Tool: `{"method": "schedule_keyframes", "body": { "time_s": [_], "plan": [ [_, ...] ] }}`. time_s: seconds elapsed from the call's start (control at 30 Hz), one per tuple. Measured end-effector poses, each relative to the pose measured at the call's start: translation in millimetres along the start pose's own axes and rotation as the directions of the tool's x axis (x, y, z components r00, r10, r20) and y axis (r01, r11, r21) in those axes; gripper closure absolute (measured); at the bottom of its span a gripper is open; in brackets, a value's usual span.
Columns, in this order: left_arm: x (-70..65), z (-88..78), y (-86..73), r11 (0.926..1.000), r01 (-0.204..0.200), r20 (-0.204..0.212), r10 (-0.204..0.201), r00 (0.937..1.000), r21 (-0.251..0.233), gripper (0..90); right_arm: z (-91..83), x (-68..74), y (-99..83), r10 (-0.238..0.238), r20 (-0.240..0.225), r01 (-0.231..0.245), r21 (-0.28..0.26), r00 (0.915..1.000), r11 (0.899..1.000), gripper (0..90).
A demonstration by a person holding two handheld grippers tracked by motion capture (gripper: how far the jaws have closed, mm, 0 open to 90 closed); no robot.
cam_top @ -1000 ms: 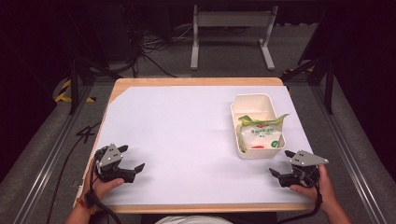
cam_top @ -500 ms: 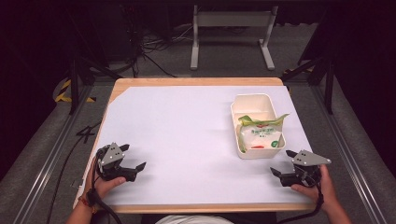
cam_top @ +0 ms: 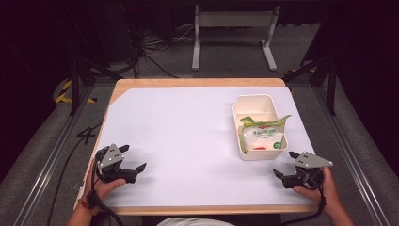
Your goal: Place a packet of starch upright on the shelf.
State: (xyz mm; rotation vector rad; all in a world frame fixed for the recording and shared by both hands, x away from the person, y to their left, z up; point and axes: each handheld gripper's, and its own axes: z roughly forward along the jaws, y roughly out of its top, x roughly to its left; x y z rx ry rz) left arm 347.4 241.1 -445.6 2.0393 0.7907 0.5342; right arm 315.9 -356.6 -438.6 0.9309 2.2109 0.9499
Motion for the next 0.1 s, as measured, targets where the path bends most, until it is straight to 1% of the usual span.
{"method": "schedule_keyframes", "body": {
  "time_s": [0.1],
  "plan": [
    [-1.0, 1.1, 0.7, 1.0000, 0.005, 0.000, -0.005, 1.0000, 0.002, 7.5, -2.2, -1.3, -1.0, 0.013, 0.002, -0.013, -0.007, 0.9999, 1.000, 11.5]
  ]
}}
